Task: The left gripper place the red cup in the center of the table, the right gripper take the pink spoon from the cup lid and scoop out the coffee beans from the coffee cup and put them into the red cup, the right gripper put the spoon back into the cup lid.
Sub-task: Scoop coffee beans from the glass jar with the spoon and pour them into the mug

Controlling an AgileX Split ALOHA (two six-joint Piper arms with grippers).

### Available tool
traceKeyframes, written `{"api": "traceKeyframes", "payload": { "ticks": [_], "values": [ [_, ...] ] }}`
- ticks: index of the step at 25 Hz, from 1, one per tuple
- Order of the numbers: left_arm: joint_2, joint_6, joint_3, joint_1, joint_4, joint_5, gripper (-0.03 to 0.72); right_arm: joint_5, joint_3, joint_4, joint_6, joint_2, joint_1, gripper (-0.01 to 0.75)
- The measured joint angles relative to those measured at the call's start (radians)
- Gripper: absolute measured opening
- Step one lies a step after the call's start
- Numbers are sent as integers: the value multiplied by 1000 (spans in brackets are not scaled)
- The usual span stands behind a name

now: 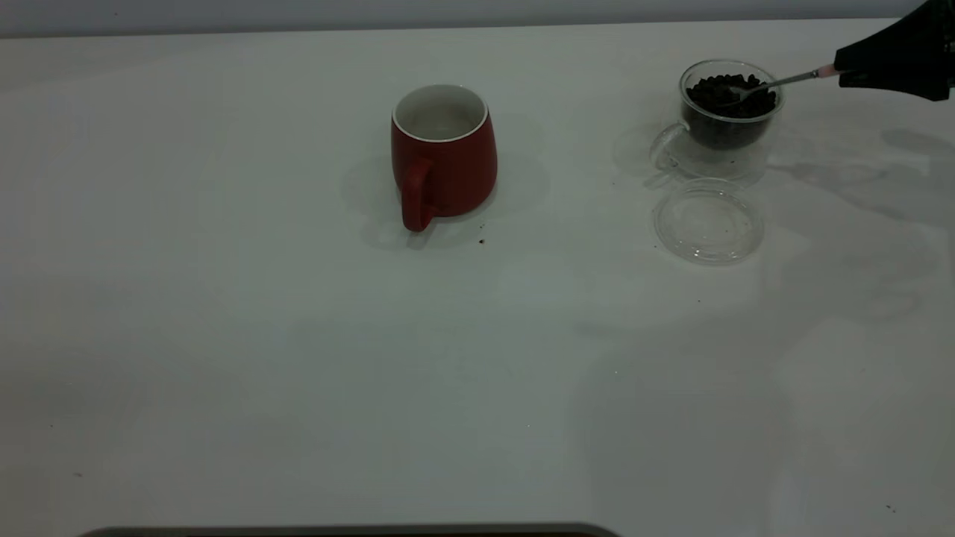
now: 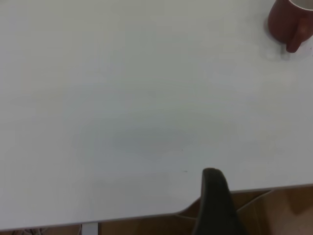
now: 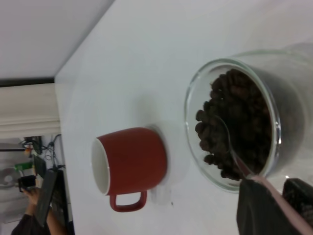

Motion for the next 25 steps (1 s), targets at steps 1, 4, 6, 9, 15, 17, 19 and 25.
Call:
{"api": "traceKeyframes", "payload": {
  "ticks": [1,4,6,9,15,17,19,25],
  "values": [
    [0,0,0,0,0,0,538,0,0,2,0,0,0,96],
    [0,1,0,0,0,0,538,0,0,18,0,0,-3,96],
    [0,1,0,0,0,0,538,0,0,22,1,0,-4,96],
    [0,1,0,0,0,0,538,8,0,22,2,1,-13,96],
    [0,1,0,0,0,0,538,46,0,31,11,16,-43,96],
    [0,1,0,0,0,0,538,74,0,50,14,27,-53,96],
    [0,1,0,0,0,0,538,82,0,75,15,35,-57,96],
    [0,1,0,0,0,0,538,89,0,112,11,59,-73,96]
  ]
}}
